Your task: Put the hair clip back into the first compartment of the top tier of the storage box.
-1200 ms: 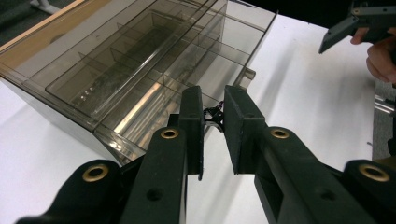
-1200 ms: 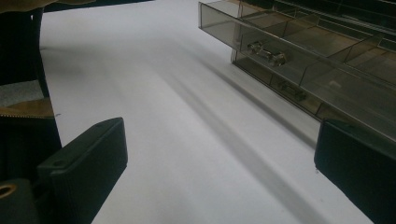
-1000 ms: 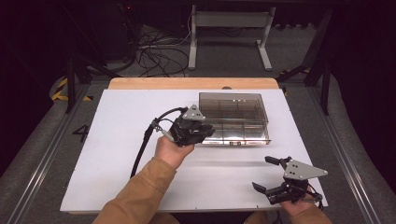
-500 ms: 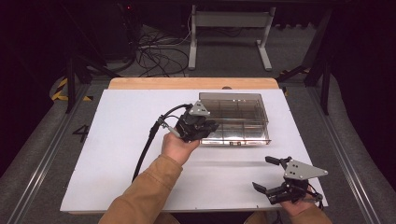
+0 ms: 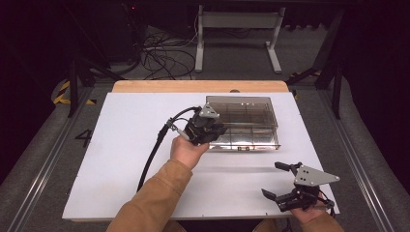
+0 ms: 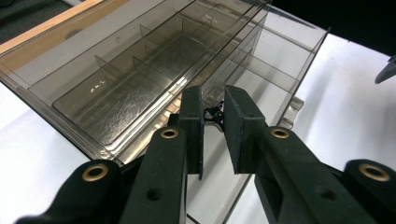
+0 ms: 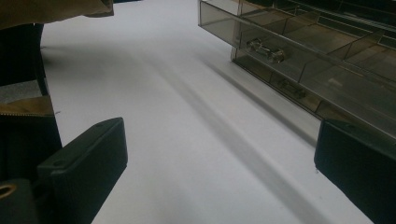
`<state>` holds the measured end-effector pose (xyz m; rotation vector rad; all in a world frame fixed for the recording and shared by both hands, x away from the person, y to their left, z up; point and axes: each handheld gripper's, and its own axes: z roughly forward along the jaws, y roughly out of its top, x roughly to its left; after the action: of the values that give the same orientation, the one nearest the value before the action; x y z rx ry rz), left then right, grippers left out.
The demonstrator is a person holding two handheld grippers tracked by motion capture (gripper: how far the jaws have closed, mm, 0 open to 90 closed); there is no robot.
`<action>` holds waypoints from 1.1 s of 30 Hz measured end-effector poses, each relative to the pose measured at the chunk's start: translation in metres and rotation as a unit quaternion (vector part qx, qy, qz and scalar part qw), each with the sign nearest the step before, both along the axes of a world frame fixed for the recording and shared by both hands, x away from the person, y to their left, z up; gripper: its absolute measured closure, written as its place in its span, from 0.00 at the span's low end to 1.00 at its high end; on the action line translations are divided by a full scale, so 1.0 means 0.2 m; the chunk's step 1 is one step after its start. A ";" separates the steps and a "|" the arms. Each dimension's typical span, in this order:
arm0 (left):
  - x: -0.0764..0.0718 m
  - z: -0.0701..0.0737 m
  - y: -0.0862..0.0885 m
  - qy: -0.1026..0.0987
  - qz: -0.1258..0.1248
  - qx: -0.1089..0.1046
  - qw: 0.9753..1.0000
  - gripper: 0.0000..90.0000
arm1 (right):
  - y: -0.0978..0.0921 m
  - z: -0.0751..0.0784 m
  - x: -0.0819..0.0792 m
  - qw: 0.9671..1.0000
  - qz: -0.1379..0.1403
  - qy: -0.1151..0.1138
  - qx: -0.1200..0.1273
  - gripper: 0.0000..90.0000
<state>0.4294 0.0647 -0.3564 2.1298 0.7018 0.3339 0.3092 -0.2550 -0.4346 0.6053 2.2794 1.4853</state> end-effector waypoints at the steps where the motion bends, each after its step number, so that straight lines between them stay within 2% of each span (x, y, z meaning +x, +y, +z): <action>1: 0.00 -0.01 0.00 0.000 0.001 0.001 1.000 0.87 | 0.00 0.00 0.00 1.000 0.000 0.000 0.000 0.04; 18: 0.02 -0.06 -0.03 0.013 0.006 0.036 0.999 0.87 | 0.00 0.00 0.00 1.000 0.000 0.002 -0.003 0.04; 26: 0.04 -0.09 -0.03 0.035 0.007 0.054 0.998 0.87 | 0.00 -0.01 0.01 1.000 0.002 0.003 -0.004 0.04; 33: 0.05 -0.11 -0.03 0.043 0.008 0.061 0.997 0.87 | 0.00 -0.01 0.01 1.000 0.004 0.005 -0.006 0.04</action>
<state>0.4396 0.0578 -0.3781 2.2668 0.7657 0.3017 0.3107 -0.2545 -0.4362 0.6027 2.2976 1.4750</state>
